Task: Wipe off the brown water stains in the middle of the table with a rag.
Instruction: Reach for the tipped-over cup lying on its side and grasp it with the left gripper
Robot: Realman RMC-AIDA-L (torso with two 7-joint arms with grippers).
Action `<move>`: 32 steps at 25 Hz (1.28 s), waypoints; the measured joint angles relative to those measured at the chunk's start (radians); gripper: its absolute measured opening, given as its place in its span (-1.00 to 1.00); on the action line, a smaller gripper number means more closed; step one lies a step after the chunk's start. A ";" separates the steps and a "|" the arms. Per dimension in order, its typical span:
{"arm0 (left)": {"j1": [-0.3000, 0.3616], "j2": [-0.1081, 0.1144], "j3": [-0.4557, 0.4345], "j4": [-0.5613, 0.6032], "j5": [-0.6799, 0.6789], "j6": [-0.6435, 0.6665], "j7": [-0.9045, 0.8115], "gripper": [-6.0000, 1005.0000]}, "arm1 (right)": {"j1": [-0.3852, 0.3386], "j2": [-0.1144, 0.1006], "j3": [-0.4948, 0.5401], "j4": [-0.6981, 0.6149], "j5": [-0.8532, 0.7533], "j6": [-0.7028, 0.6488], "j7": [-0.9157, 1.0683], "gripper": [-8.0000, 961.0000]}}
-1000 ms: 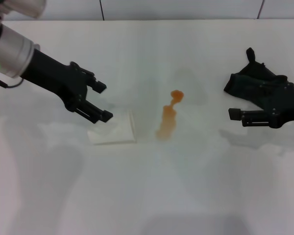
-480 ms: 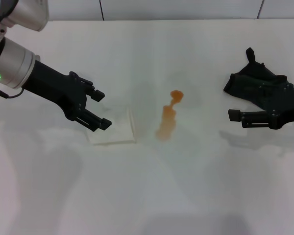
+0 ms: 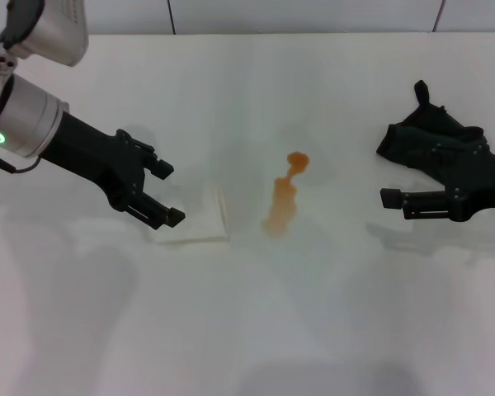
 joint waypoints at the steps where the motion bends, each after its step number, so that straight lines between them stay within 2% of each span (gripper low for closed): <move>1: 0.000 0.000 0.000 0.002 0.003 -0.005 0.000 0.73 | 0.000 0.000 0.000 0.000 0.000 0.000 0.000 0.78; 21: -0.016 -0.001 0.000 0.022 0.044 -0.061 0.004 0.73 | 0.000 0.002 -0.010 -0.001 0.000 -0.001 0.010 0.78; 32: -0.026 -0.006 0.000 0.071 0.060 -0.097 0.005 0.73 | 0.000 0.002 -0.010 -0.003 0.000 0.001 0.012 0.78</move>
